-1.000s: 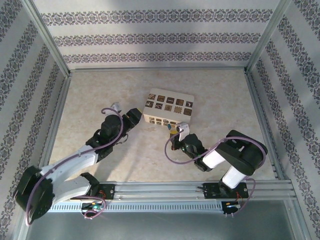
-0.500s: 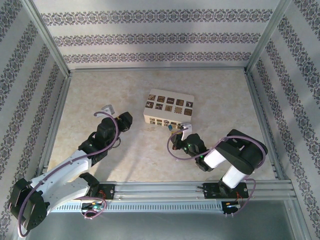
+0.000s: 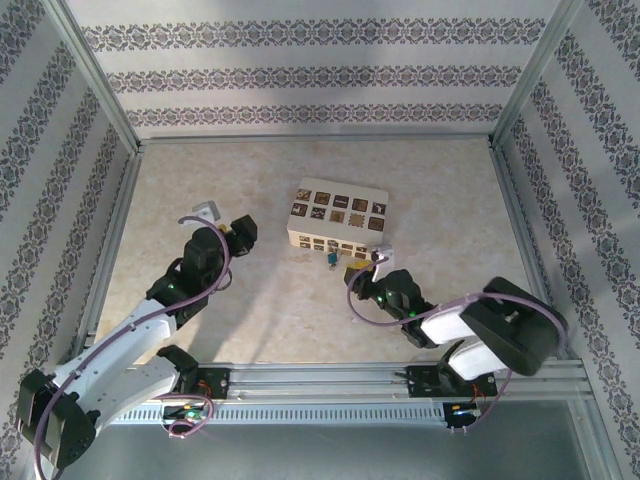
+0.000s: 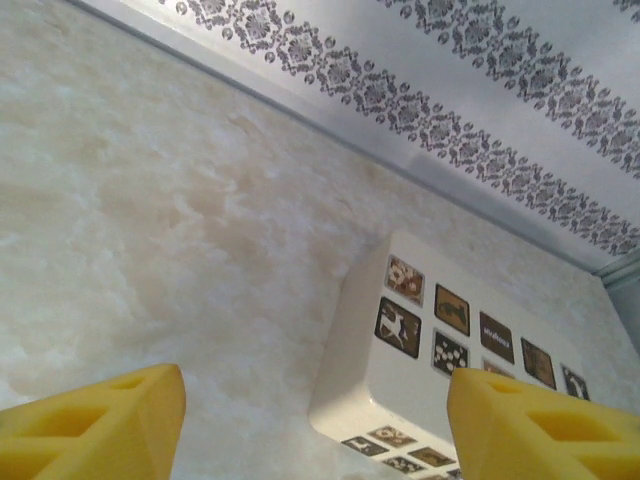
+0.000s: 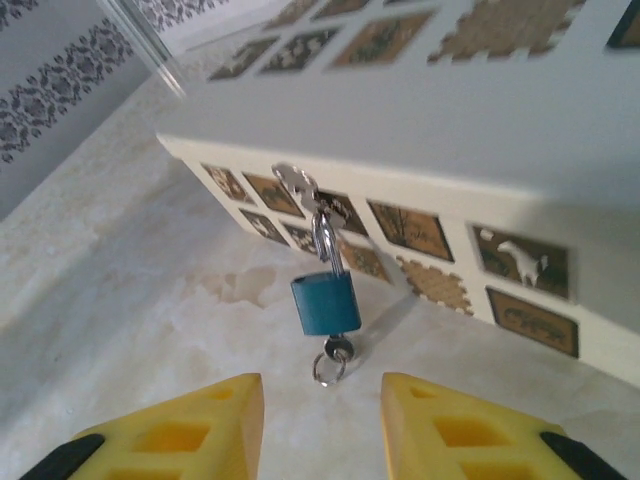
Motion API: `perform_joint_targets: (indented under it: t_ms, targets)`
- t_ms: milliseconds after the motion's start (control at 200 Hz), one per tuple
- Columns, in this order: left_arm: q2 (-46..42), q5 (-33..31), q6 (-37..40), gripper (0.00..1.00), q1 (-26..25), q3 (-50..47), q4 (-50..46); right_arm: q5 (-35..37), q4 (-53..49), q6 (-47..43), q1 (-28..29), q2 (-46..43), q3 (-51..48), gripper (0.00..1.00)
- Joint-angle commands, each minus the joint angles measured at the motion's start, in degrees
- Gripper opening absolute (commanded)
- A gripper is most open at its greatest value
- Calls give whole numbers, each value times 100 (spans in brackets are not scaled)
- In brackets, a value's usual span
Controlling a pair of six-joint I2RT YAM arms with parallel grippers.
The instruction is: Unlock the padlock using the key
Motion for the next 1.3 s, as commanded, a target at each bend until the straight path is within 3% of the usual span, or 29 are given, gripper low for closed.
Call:
perform_joint_targets:
  t_ms: [0,230,420,680,880,1049,1294]
  targets:
    - [7,509,244,73,365,172,-310,-121,-1255,-55,-189,-827,126,44]
    - [1036,2585,284,82,1380,649,-144,-892,-3486,250,-963,-2925,478,75]
    - [2506,3436,1054,90,1510,1905,-846,-2213,-4622,1028,-1852,-3588,824,98]
    - [4622,4649,1513,89,1590,3575,-1206,-3442,-5145,1190,-2860,-2955,1140,98]
    - [5926,5245,1531,82,1540,4522,-1576,-3826,-5098,827,-3152,-1803,1814,99]
    - [6261,5385,1504,77,1485,4596,-1610,-3847,-5063,492,-3274,-974,2380,98]
    - [6112,5167,1465,71,1466,3938,-1562,-4224,-5167,92,-3304,217,3216,98]
